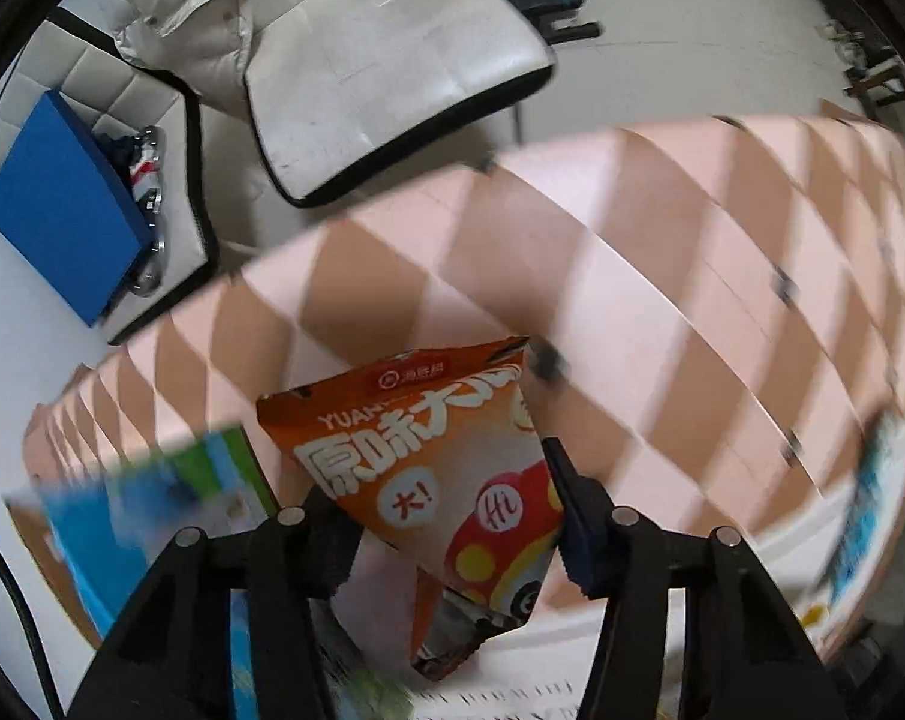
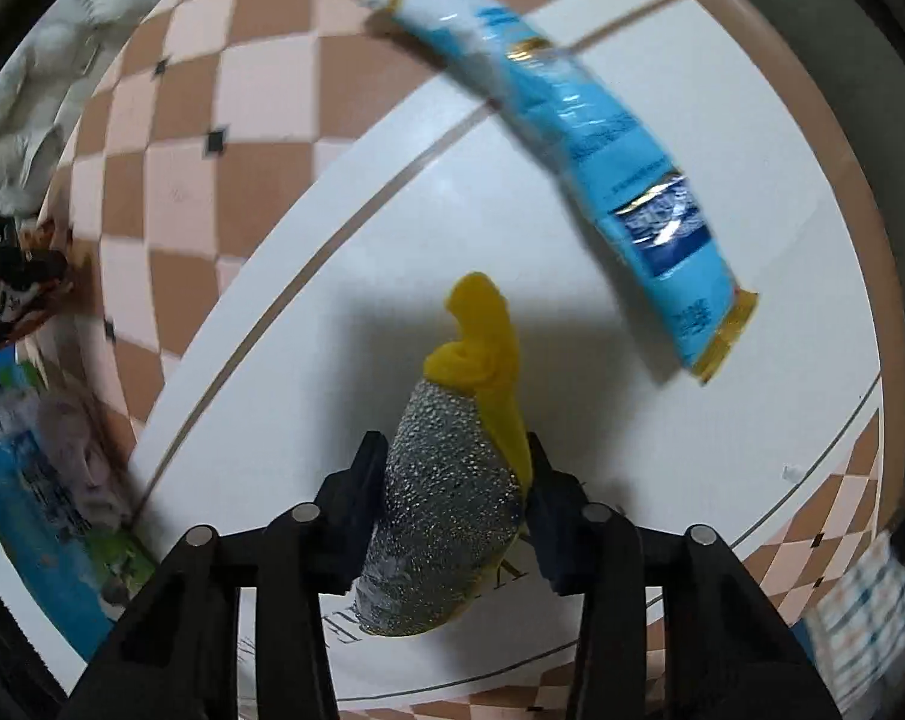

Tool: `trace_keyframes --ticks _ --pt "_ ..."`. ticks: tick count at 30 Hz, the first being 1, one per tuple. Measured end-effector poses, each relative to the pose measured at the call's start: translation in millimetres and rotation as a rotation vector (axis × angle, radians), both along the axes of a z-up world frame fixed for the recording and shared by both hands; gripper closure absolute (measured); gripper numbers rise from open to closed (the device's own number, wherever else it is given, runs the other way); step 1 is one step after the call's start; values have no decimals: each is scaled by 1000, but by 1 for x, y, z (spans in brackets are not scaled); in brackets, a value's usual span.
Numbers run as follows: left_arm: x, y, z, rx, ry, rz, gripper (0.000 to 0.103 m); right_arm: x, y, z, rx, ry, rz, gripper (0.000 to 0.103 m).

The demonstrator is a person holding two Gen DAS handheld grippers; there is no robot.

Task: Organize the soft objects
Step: 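Place both items into the box and open both tools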

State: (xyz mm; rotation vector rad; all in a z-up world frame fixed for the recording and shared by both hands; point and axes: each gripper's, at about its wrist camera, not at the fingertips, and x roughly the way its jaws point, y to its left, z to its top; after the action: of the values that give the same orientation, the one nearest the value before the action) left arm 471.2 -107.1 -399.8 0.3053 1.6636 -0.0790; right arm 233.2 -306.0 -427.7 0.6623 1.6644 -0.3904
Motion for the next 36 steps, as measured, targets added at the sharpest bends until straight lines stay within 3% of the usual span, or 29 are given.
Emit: trace_keyframes --ticks 4,10,13,16,21,27,31,36 --pt "-44 7 47 -121 -66 -17 52 -2 22 22 -5 -48 79 61" --pt "-101 57 138 -224 -217 -27 52 4 67 106 -1 -220 230 61" --pt "-120 99 172 -199 -286 -14 52 19 108 148 11 -294 339 61" --pt "-133 159 195 -90 -350 -4 52 42 159 182 9 -348 481 61" --pt "-128 248 195 41 -356 87 52 80 274 203 -37 -383 688 61" --pt "-101 330 157 76 -293 225 52 143 362 177 -116 -328 786 61" --pt "-90 357 120 95 -221 245 52 166 386 149 -179 -272 826 61" --pt "-78 367 94 111 -164 225 52 180 385 114 -202 -221 814 61"
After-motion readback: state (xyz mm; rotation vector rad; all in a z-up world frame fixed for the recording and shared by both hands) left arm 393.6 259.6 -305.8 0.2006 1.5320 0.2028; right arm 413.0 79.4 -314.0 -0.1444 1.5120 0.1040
